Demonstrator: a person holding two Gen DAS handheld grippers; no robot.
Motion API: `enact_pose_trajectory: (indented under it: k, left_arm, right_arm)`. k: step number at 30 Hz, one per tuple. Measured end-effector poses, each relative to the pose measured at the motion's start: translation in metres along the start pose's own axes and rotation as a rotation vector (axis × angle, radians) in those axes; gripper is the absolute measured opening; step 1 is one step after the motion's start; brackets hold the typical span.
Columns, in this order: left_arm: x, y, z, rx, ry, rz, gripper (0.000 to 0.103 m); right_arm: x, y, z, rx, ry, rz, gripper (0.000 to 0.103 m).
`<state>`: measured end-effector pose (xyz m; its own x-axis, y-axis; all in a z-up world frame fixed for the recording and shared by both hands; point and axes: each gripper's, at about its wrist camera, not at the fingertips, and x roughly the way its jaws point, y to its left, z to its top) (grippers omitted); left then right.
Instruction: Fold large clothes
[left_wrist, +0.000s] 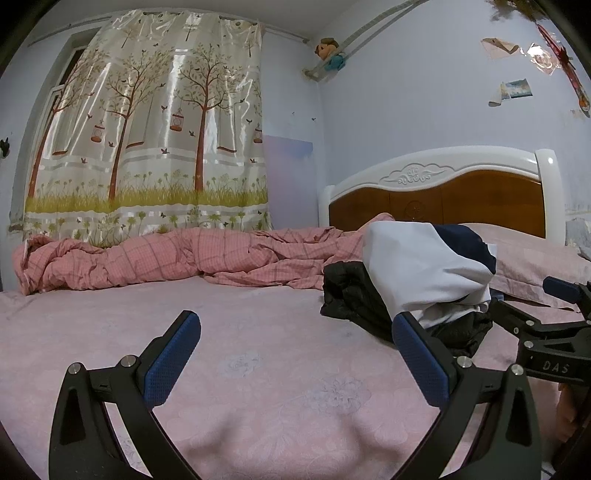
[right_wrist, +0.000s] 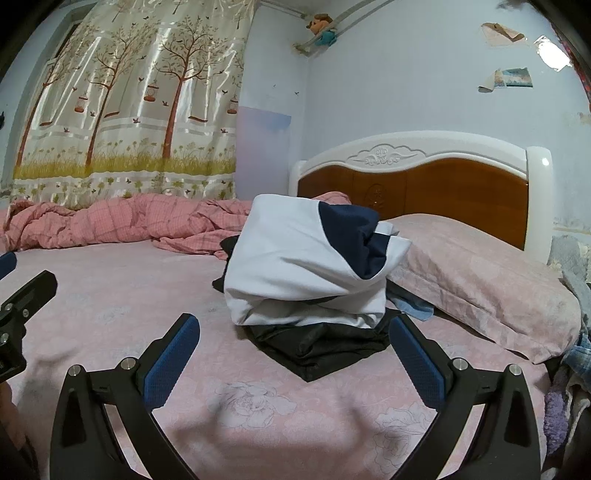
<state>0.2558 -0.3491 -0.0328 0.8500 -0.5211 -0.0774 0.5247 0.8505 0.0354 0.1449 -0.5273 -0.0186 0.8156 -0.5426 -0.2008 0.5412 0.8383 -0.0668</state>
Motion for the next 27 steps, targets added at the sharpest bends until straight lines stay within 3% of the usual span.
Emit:
enact_pose_trajectory:
  k: [27]
  left_arm:
    - [-0.0005,0.0019,-0.0021,0.008,0.000,-0.001,0.103]
  right_arm:
    - [0.0002,0.0017,0.0001,-0.012,-0.002,0.000,0.103]
